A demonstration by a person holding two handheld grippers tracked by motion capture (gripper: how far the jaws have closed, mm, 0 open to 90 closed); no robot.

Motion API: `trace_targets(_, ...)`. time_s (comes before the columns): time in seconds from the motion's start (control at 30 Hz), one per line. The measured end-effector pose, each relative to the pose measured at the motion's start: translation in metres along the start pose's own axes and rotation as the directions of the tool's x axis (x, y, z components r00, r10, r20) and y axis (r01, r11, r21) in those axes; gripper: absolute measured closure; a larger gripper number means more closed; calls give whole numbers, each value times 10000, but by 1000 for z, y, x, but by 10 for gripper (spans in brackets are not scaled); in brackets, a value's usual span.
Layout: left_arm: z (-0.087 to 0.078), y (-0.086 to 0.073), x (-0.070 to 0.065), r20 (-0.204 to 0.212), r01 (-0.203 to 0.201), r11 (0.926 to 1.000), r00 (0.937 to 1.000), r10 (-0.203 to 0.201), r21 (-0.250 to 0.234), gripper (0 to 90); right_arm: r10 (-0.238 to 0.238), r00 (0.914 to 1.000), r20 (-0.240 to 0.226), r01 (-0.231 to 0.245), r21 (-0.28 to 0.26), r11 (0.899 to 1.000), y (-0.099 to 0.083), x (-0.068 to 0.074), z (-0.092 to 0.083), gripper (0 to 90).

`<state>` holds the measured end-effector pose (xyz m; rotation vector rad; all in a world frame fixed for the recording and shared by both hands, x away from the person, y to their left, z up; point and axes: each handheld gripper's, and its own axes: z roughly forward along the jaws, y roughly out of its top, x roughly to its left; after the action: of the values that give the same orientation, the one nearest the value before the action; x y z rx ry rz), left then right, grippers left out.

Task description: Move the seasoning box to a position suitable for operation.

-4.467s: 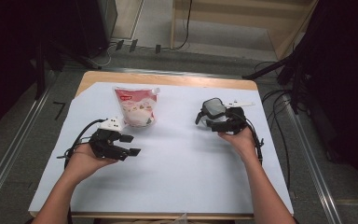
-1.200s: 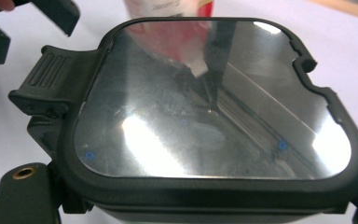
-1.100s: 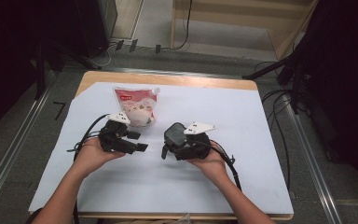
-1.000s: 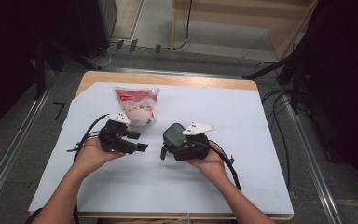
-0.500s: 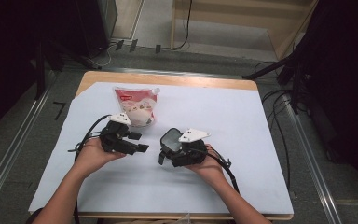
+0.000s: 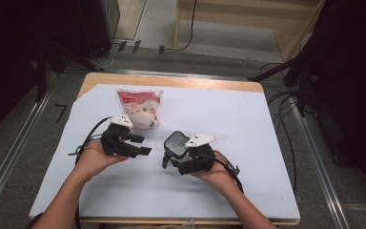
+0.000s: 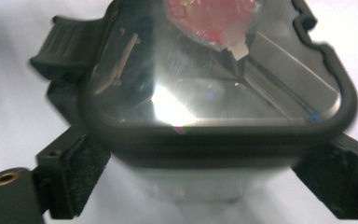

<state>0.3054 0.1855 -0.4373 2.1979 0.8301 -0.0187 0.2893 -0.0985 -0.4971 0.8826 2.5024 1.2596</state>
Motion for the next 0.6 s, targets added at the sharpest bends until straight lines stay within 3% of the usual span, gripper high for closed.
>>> trace_targets(0.27,-1,0,1,31,6,10000,10000,-6,-53,422,221,9988,-446,-221,3,9998,-4,-4,-18,110)
trace_targets(0.33,0,1,1,40,42,10000,10000,-42,-4,422,128,9988,-464,-128,-11,9999,-5,-5,-25,137)
trace_targets(0.37,0,1,1,62,51,10000,10000,-50,-22,424,77,9969,-780,-73,51,10000,-8,-6,-31,164)
trace_targets(0.6,3,2,-4,7,-250,9997,9997,250,-87,471,-96,9942,-1068,128,296,9995,-10,-9,-43,214)
